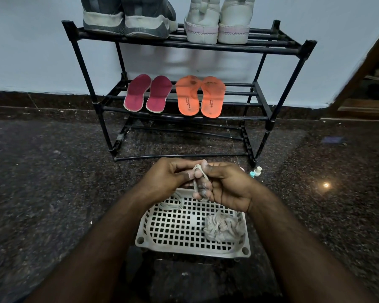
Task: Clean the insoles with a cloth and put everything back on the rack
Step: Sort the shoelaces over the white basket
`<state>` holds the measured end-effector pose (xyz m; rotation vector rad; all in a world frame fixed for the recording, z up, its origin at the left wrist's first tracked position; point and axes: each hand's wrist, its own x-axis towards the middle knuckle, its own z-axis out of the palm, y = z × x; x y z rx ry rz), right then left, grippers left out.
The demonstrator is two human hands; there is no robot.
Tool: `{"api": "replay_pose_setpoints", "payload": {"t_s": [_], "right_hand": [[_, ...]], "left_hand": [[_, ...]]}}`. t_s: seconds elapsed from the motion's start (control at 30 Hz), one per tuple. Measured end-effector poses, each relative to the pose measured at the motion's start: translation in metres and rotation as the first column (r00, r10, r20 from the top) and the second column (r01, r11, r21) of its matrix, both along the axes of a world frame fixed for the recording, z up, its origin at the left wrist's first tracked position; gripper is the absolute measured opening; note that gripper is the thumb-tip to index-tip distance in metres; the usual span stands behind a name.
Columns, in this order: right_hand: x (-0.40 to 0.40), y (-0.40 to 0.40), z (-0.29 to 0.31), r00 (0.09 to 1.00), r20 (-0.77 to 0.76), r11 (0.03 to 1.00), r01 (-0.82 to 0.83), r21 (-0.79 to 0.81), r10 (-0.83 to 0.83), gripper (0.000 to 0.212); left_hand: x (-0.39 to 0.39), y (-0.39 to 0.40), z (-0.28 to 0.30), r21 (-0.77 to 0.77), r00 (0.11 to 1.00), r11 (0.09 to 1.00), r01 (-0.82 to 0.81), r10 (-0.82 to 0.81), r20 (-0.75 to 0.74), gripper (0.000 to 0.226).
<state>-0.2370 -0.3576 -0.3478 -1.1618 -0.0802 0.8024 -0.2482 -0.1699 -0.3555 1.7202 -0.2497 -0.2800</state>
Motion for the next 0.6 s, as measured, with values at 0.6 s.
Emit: {"api": "replay_pose_setpoints", "payload": {"t_s": [0.6], "right_hand": [[0.003,0.008,0.008,0.957,0.016,0.957,0.290,0.014,-0.291,0.029]], "left_hand": [[0.004,-0.011,-0.014,-0.021,0.907,0.914,-0.404,0.404,0.124,0.017]]}}
